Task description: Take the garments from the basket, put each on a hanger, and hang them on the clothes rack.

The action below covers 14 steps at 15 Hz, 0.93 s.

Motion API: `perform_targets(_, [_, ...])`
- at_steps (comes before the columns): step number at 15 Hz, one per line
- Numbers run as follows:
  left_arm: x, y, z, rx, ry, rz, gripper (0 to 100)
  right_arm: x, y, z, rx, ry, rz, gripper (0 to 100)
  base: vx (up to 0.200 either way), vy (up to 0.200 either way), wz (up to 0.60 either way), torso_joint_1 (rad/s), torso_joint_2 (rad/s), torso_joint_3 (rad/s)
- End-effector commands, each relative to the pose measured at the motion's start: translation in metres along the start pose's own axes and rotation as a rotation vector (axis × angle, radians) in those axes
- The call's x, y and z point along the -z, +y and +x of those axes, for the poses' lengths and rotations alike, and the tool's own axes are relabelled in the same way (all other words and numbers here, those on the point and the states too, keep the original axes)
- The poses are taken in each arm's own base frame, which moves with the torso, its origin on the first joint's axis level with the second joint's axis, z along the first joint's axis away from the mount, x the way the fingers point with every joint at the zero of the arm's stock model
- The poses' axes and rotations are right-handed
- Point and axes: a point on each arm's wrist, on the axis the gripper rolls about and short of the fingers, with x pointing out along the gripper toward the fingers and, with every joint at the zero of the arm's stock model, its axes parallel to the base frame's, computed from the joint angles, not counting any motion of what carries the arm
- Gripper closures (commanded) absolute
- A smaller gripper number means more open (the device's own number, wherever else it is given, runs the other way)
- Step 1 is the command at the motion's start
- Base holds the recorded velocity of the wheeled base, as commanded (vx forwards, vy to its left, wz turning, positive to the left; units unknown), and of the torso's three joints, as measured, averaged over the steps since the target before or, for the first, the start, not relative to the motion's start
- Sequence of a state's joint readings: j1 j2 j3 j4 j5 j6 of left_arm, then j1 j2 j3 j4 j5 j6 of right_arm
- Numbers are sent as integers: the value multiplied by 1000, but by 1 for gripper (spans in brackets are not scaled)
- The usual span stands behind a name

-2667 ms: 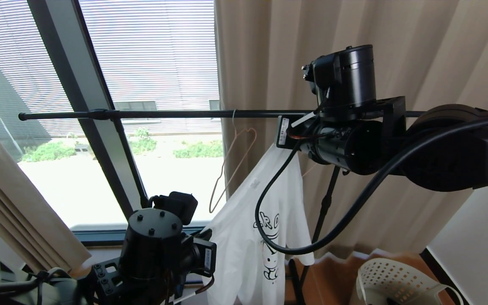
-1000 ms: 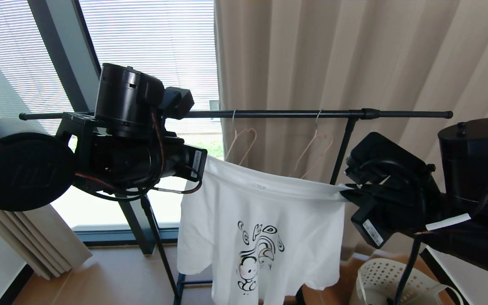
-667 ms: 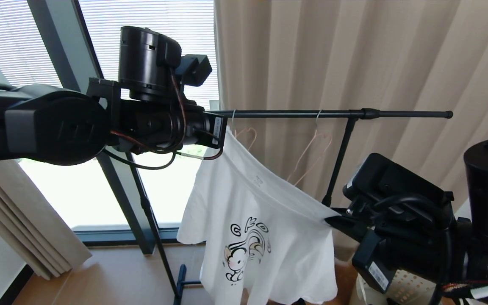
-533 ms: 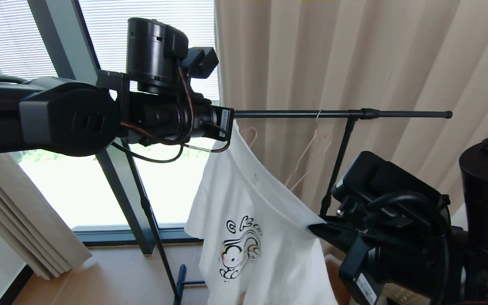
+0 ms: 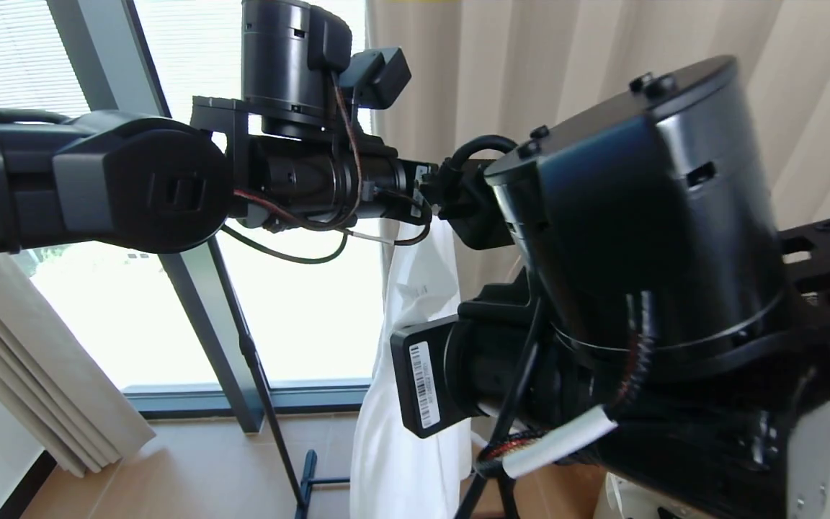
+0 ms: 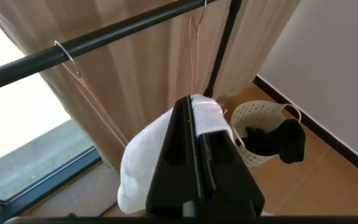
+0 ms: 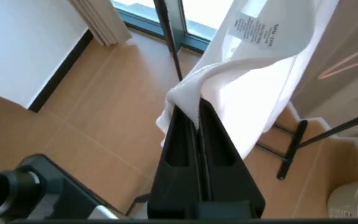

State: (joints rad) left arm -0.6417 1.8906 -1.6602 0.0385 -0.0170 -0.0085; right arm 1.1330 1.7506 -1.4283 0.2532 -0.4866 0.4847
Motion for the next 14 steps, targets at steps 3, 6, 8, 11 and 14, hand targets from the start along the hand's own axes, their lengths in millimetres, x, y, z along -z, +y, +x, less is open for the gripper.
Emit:
perform_targets(3, [-2, 1, -1, -5, -4, 3, 100, -5, -18, 17, 113, 7, -5, 100, 0, 0, 0, 0, 0, 0])
perform_targets(6, [1, 12, -6, -41, 38, -4, 100, -5, -61, -6, 210, 65, -129, 100, 0, 0, 0, 0, 0, 0])
perform_targets(8, [-1, 21, -20, -66, 71, -6, 100, 0, -93, -15, 282, 95, -236, 100, 0, 0, 0, 0, 0, 0])
perform_targets(11, [-1, 22, -55, -104, 192, 38, 100, -12, -123, 0, 374, 60, -199, 100, 0, 0, 0, 0, 0, 0])
perform_targets(14, [14, 16, -75, -102, 283, 51, 100, -21, -131, 37, 403, -25, -152, 100, 0, 0, 0, 0, 0, 0])
